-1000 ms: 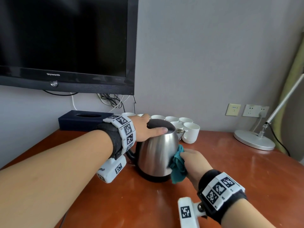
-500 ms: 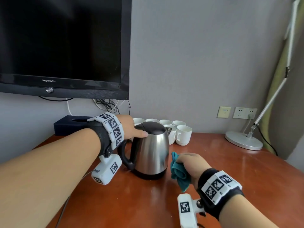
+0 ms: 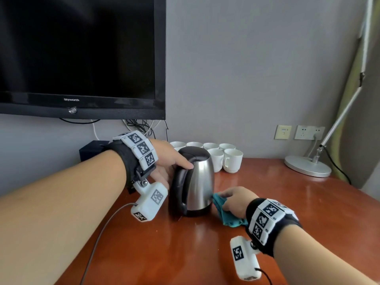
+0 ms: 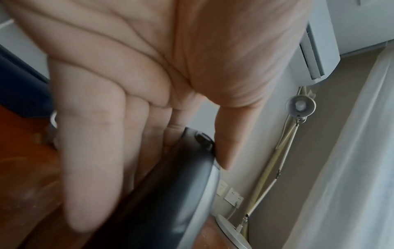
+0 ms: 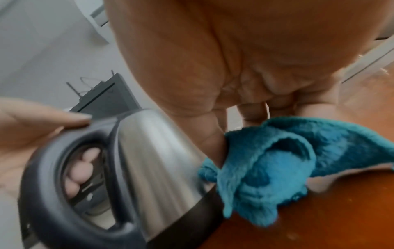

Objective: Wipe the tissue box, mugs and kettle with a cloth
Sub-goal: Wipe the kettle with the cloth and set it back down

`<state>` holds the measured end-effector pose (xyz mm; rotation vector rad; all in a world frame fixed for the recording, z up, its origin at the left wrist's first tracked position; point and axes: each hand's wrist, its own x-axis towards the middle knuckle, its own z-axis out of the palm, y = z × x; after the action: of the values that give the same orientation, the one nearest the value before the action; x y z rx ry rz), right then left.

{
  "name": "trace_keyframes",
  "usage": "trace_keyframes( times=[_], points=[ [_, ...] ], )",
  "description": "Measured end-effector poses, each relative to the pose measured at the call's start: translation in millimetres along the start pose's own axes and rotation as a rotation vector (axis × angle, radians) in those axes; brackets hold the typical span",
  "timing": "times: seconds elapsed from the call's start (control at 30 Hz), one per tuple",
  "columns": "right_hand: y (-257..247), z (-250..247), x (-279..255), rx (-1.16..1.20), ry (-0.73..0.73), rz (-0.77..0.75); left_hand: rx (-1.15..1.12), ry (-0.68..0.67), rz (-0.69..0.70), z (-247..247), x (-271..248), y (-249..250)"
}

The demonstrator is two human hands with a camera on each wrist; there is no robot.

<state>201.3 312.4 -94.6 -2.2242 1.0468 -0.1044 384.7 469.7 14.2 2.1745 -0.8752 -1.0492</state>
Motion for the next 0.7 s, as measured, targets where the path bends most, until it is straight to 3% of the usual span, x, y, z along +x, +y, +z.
trace_keyframes(
  times=[0.2, 0.4, 0.47, 0.53, 0.6, 0.7],
  points=[
    [-8.5, 14.6, -21.7, -0.294, -0.164, -0.015, -0.005, 0.010, 0.062, 13.9, -3.7, 3.5],
    [-1.5, -3.2, -46.0, -0.277, -0.409, -0.138, -0.009, -0.081, 0.165, 39.5, -9.3, 14.2],
    [6.4, -15.9, -51.2, -0.212, -0.305, -0.143, 0.052, -0.154, 0.200, 46.3, -8.0, 18.0],
    [16.1, -28.3, -55.6, -0.048, -0.105, -0.122, 0.106, -0.158, 0.250, 47.5, -3.6, 21.4],
    [20.7, -38.9, -63.3, 0.192, 0.035, -0.103, 0.092, -0.044, 0.281, 45.1, 2.0, 25.8],
    [18.5, -49.9, -73.8, 0.485, 0.078, -0.105, -0.009, 0.203, 0.283, 33.7, 12.6, 28.2]
  ],
)
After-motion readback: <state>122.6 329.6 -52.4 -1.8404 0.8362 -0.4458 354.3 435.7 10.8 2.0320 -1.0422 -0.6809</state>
